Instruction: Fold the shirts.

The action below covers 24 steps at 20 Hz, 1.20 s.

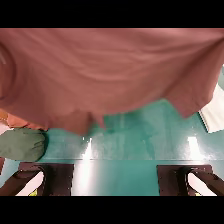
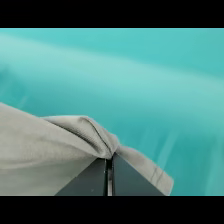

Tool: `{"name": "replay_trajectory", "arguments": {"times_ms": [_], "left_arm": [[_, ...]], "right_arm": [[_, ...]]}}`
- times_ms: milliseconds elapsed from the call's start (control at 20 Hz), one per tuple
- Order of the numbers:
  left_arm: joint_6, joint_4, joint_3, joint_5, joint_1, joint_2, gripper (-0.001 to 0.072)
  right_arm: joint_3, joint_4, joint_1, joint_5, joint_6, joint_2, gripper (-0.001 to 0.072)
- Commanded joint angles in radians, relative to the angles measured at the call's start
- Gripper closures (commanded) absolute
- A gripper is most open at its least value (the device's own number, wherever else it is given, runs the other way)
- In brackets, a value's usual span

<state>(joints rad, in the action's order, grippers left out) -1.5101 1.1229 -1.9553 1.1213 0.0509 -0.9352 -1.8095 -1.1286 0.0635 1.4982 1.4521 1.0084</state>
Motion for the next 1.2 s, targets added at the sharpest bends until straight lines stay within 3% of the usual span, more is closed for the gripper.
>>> {"name": "replay_trajectory", "arguments": {"times_ms": [0, 200, 500, 550, 600, 650, 950, 1150], "left_arm": [[0.0, -0.006, 0.101, 0.081, 0.0, -0.106, 0.0682], [0.023, -0.006, 0.256, 0.124, -0.001, -0.313, 0.0682], [0.059, -0.006, 0.32, 0.008, 0.0, -0.639, 0.0679], [0.059, -0.002, 0.32, -0.004, 0.0, -0.658, 0.0535], [0.059, -0.001, 0.32, -0.003, 0.0, -0.664, 0.0214], [0.06, 0.007, 0.319, 0.002, 0.002, -0.66, 0.0082], [0.063, 0.053, 0.373, 0.216, 0.036, -0.56, 0.0104], [0.061, 0.051, 0.713, 0.178, 0.036, -0.385, 0.0103]], "right_arm": [[-0.002, -0.001, 0.008, 0.162, 0.043, 0.126, 0.0699], [-0.002, -0.001, 0.075, 0.206, 0.053, 0.378, 0.0698], [-0.003, 0.003, 0.113, -0.021, 0.049, 0.683, 0.0697], [-0.003, 0.003, 0.108, -0.043, 0.047, 0.711, 0.0687], [-0.003, 0.01, 0.096, -0.051, 0.047, 0.727, 0.0544], [-0.003, 0.012, 0.085, -0.049, 0.046, 0.733, 0.0413], [0.05, 0.011, -0.002, 0.079, -0.041, 0.618, 0.04], [0.315, 0.012, -0.053, 0.024, -0.048, 0.42, 0.0401]]}}
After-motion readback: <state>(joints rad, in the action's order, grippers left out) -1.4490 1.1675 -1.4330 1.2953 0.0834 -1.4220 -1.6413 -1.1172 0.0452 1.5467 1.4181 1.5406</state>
